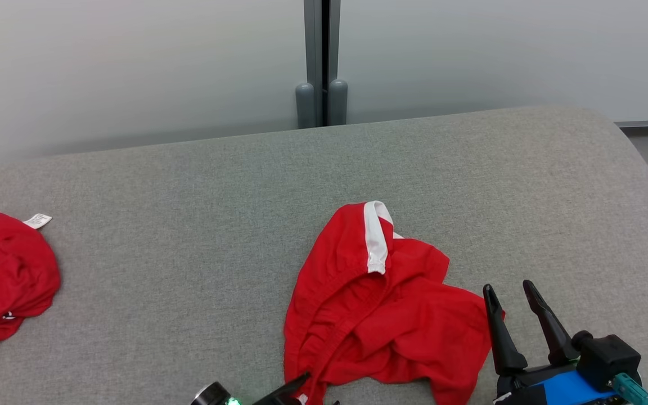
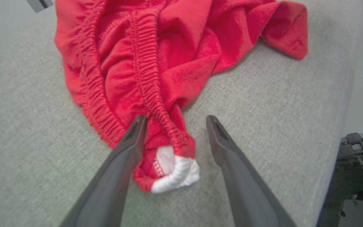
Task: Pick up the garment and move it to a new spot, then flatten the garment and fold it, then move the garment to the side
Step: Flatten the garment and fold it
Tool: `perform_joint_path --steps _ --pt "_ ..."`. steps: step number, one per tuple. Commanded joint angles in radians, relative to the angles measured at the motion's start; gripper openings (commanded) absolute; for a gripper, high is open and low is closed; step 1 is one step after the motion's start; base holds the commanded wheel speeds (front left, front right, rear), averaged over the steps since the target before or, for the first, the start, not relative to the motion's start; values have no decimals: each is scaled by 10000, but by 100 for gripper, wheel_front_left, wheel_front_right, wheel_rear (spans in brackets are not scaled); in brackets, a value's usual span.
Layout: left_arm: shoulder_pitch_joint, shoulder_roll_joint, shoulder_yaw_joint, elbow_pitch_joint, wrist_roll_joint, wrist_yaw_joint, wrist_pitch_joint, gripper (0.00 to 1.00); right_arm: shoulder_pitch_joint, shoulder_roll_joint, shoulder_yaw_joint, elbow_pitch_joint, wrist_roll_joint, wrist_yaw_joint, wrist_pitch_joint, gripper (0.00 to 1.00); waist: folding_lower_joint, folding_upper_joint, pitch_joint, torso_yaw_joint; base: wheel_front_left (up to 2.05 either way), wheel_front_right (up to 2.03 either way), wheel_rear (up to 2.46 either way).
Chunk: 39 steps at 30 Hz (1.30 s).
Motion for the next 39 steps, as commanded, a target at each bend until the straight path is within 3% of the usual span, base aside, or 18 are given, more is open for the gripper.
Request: perform_joint_path --steps 1,4,5,6,7,8,21,26,35,39 --pt "-97 -13 -162 55 -150 -9 81 100 -82 -7 -8 28 65 5 -37 100 0 0 20 -12 0 0 0" --pt "-121 -35 -334 51 -243 -9 132 100 -108 -7 12 26 82 5 -37 100 0 0 47 -25 0 0 0" --pt "-143 -61 -385 41 -323 -9 147 89 -121 -7 14 12 101 5 -37 100 0 0 73 -29 0 0 0" --pt "-167 -90 -386 35 -397 -9 157 44 -134 -7 10 4 111 5 -37 100 0 0 86 -30 0 0 0" --pt "-210 -109 -332 36 -476 -9 156 15 -146 -7 7 0 125 5 -37 100 0 0 108 -34 0 0 0" --pt "-270 -118 -285 41 -538 -9 150 0 -167 -7 -12 -5 131 5 -35 100 0 0 132 -29 0 0 0" --pt "-380 -55 1381 -516 -2367 50 -350 0 -156 -7 -255 26 126 5 -37 100 0 0 279 427 0 0 0" --pt "-123 352 2184 -1084 -3151 172 -439 0 -84 -8 -287 165 134 5 -35 100 0 0 179 849 0 0 0" --pt "813 1142 3179 -1043 -3730 710 -530 0 -12 -10 -254 435 52 5 -35 100 0 0 -2 1211 0 0 0" --pt "1214 1324 3452 -982 -3887 748 -565 0 101 -11 -313 536 30 5 -35 100 0 0 -118 1310 0 0 0"
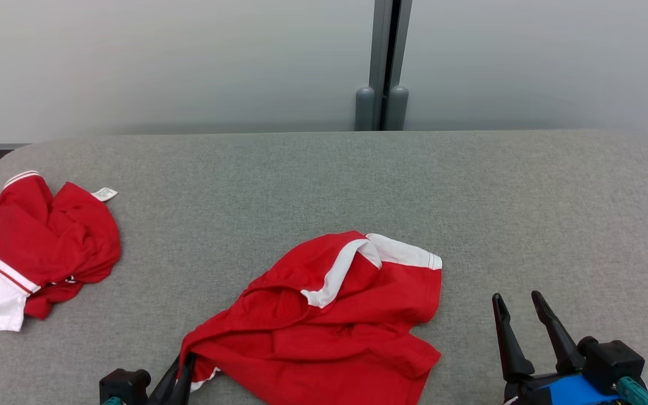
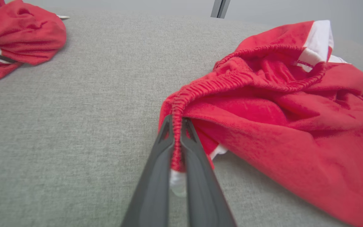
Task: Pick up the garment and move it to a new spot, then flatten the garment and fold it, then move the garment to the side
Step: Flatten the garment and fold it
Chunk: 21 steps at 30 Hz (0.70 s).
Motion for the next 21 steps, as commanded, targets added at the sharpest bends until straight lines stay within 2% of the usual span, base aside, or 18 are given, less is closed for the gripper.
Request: perform_joint_path --steps 1,2,3,4,11,16,21 --pt "64 21 57 -4 -57 -36 -59 0 139 -17 -26 29 -26 5 -35 100 0 0 -36 30 0 0 0" --pt "93 17 56 -37 -38 -53 -64 1 176 -17 -38 62 -23 5 -33 100 0 0 -72 65 0 0 0" --pt "111 10 50 -98 36 -55 -68 47 187 -17 -21 91 -19 5 -33 100 0 0 -99 93 0 0 0" --pt "119 -45 8 -196 115 -15 -67 100 192 -17 -11 118 -11 5 -33 100 0 0 -138 130 0 0 0" --pt "142 79 596 -1053 420 282 -76 100 239 -17 50 173 -26 5 -34 100 0 0 -276 279 0 0 0" --pt "406 178 1181 -2354 847 558 -78 100 290 -20 53 180 -59 5 -34 100 0 0 -302 343 0 0 0" --pt "722 -151 1864 -3675 1576 708 -71 100 196 -20 124 164 2 5 -34 100 0 0 -240 286 0 0 0"
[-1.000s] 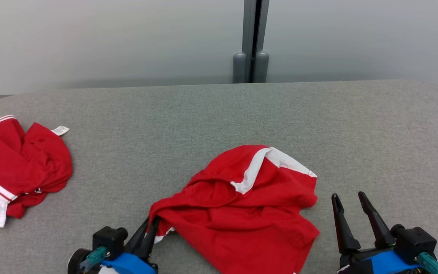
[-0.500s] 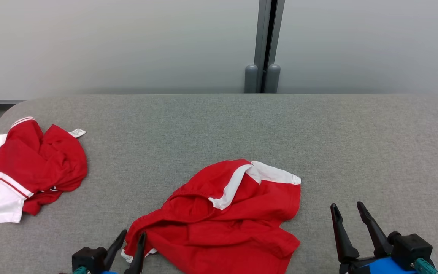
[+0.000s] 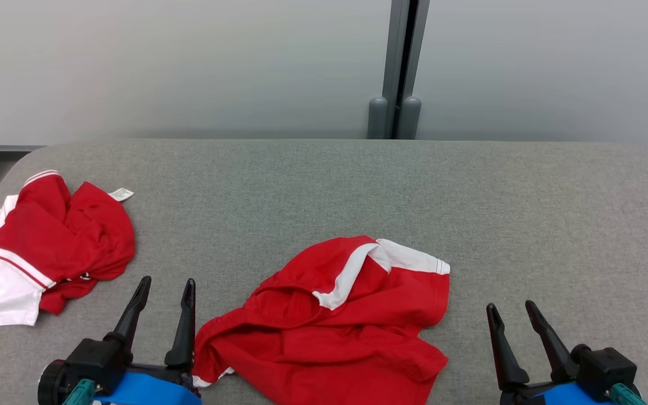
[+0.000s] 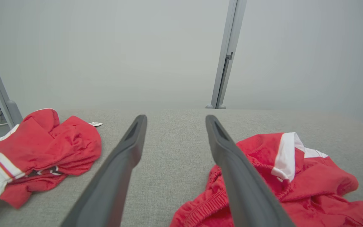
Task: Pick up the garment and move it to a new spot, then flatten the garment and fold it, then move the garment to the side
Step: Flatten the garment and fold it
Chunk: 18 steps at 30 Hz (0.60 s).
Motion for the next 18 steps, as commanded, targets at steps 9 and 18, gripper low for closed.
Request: perform_joint_path --steps 9,18 --pt "-151 -927 182 65 1232 -504 -32 100 -298 -24 122 42 42 5 -34 100 0 0 211 -434 0 0 0" --pt "-1259 -1511 -894 2018 1784 -1216 -31 100 -455 -24 124 12 94 5 -34 100 0 0 549 -1088 0 0 0"
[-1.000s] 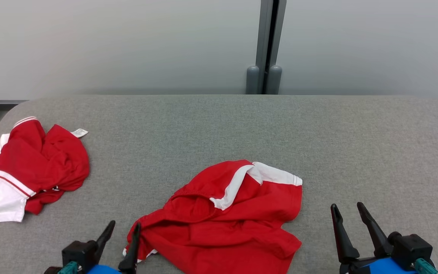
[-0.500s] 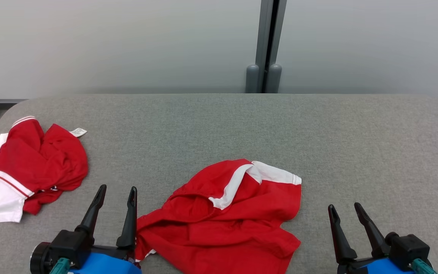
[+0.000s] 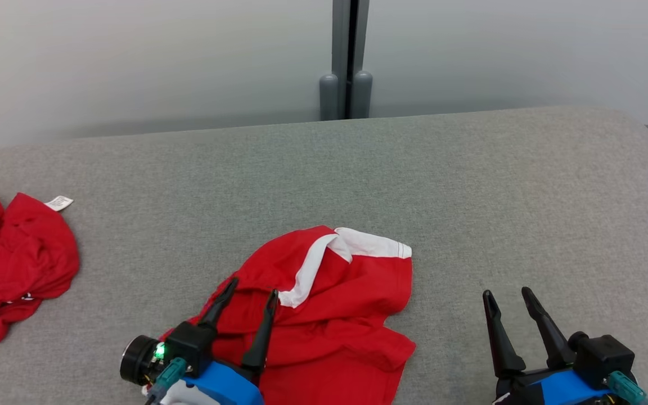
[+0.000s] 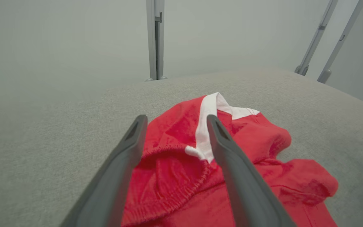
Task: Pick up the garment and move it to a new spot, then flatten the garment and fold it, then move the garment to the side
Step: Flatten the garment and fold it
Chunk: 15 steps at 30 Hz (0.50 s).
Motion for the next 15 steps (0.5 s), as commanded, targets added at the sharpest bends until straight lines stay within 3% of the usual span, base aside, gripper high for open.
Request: perform_joint_path --steps 1,15 --pt "-252 -43 -157 352 89 -58 -22 100 -141 -23 -25 -7 43 5 -34 100 0 0 58 -107 0 0 0" --pt "-1412 -399 -1139 2729 -90 -224 95 100 -448 -26 -27 -40 117 5 -34 100 0 0 542 -697 0 0 0"
